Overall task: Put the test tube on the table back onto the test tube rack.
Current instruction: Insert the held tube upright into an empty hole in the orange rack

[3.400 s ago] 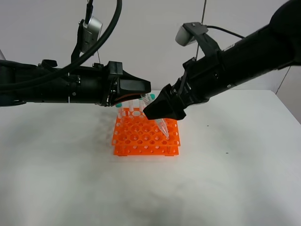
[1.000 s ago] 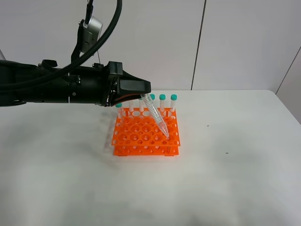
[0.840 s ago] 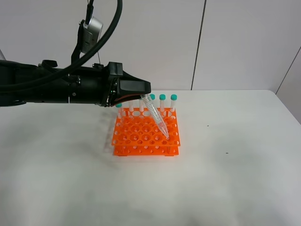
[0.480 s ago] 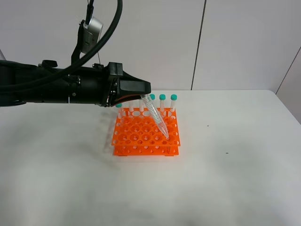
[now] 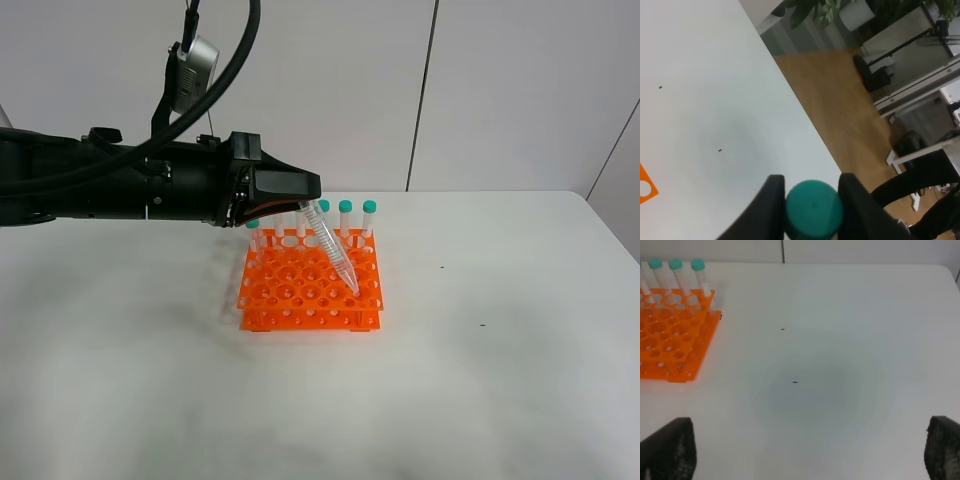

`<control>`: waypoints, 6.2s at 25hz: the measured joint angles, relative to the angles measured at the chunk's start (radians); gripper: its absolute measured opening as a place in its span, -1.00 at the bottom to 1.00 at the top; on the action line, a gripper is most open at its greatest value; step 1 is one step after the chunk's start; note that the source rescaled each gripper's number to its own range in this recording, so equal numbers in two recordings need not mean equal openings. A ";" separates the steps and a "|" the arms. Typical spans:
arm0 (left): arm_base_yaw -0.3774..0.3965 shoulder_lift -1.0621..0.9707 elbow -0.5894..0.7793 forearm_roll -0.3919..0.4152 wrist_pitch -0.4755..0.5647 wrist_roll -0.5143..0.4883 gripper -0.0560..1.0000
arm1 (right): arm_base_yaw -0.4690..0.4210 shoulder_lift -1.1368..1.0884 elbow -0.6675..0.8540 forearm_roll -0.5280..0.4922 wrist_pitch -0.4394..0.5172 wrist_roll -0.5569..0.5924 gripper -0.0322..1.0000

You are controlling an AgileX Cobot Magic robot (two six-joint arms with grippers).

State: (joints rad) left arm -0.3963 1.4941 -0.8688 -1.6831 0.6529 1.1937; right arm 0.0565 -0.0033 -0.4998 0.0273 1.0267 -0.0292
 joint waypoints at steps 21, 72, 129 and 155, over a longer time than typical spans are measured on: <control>-0.018 -0.298 -0.004 0.344 -0.392 -0.036 -0.88 | 0.000 0.000 0.000 0.000 0.000 0.000 1.00; -0.124 0.345 -0.338 1.683 -0.776 -1.306 -0.88 | 0.000 0.000 0.000 0.000 0.000 0.000 1.00; -0.094 0.422 -0.296 1.710 -0.887 -1.333 -0.88 | 0.000 0.000 0.000 0.000 0.000 0.000 1.00; -0.092 0.459 -0.258 1.711 -0.915 -1.385 -0.88 | 0.000 0.000 0.000 0.000 0.000 0.000 1.00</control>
State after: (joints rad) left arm -0.4882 1.9529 -1.1264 0.0282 -0.2624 -0.1915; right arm 0.0565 -0.0033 -0.4998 0.0273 1.0267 -0.0292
